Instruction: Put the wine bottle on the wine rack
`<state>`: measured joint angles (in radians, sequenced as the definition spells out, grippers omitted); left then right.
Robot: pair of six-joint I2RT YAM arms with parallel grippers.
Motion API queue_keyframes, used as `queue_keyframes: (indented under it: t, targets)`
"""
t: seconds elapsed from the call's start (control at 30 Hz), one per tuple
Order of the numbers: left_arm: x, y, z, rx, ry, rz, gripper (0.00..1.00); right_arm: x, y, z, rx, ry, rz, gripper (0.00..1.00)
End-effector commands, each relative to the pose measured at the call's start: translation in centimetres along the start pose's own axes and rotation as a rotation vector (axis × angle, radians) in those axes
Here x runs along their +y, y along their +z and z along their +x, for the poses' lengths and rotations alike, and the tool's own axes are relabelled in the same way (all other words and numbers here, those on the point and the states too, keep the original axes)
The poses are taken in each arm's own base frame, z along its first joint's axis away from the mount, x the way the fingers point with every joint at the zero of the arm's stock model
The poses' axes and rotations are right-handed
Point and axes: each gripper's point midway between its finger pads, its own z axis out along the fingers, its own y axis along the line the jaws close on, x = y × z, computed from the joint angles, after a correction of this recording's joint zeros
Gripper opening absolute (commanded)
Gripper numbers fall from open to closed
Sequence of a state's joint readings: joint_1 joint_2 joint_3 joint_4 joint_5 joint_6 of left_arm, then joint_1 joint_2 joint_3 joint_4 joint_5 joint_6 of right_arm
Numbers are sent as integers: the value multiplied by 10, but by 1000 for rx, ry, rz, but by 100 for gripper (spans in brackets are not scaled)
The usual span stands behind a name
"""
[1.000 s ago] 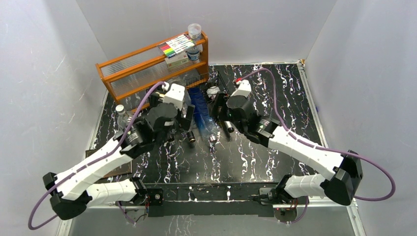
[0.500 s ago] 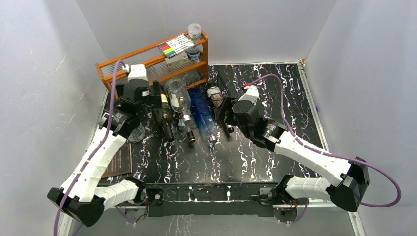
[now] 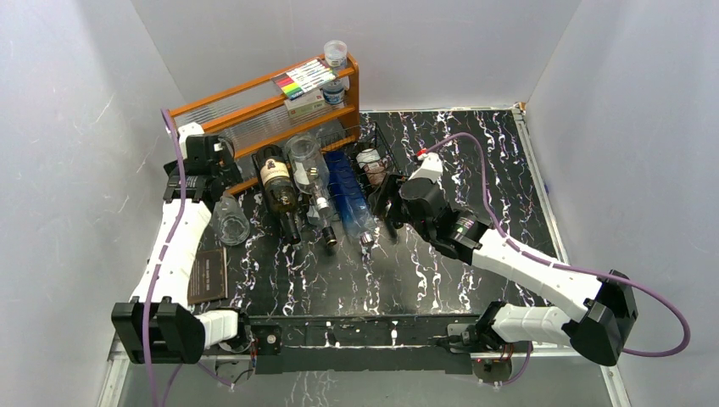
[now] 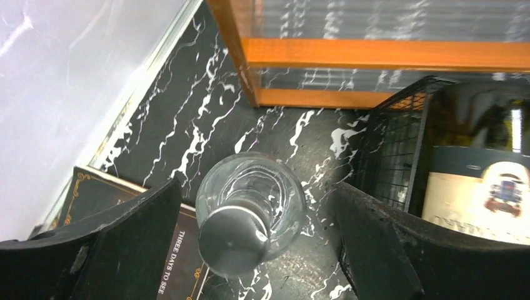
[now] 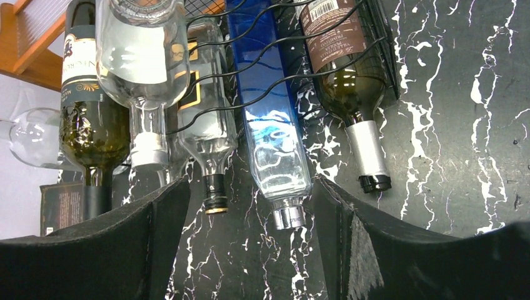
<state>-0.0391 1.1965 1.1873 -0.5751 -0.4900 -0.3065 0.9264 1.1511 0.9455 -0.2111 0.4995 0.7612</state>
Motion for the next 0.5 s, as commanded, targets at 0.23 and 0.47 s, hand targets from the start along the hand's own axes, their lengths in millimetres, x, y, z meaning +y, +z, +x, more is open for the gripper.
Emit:
queue_keyframes:
  t: [0.23,0.47]
  targets:
    - [6,25,29,57,-76,-46,72,7,-14,-27,-89,31,-38,81]
    - [13,27,41,60,-66,-70,47,1,-18,-27,-96,35,-32,81]
